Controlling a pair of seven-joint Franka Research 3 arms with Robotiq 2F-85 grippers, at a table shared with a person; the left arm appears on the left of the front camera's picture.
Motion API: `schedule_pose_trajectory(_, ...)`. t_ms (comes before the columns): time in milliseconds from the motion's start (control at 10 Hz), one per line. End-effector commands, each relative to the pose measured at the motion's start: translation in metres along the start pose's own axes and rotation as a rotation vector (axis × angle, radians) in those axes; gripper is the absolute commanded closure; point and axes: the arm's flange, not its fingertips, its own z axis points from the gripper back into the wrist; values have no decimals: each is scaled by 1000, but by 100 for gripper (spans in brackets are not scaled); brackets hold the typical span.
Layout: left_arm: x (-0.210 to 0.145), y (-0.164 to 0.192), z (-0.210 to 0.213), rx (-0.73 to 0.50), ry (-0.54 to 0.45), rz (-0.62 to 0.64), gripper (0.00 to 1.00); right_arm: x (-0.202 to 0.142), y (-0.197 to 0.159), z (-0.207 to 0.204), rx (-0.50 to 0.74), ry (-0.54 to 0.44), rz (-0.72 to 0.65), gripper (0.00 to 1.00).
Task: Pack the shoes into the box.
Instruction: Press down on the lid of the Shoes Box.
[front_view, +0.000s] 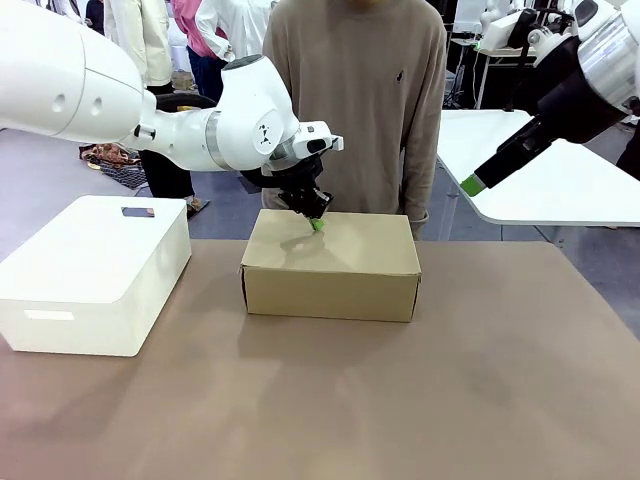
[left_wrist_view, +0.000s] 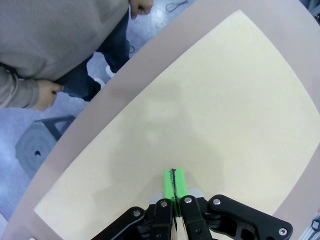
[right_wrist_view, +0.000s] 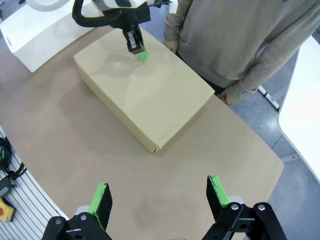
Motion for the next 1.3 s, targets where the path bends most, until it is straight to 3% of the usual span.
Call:
schedule_pose_trajectory(0,-9,2,0,2,15,33,100,4,-1,2,-6,15,-3,0)
schedule_pose_trajectory(500,-11,4,3,-20,6,61,100,4,-1,2,-6,15,-3,0)
schedule_pose_trajectory(700,0,-3,37,31,-60,30,100,4,-1,2,-6,15,-3,0)
schedule_pose_trajectory(1000,2,-15,62,39,-80,14,100,4,-1,2,-6,15,-3,0)
schedule_pose_trajectory(1200,-5,-27,86,-36,-65,-74,100,4,-1,2,-6,15,-3,0)
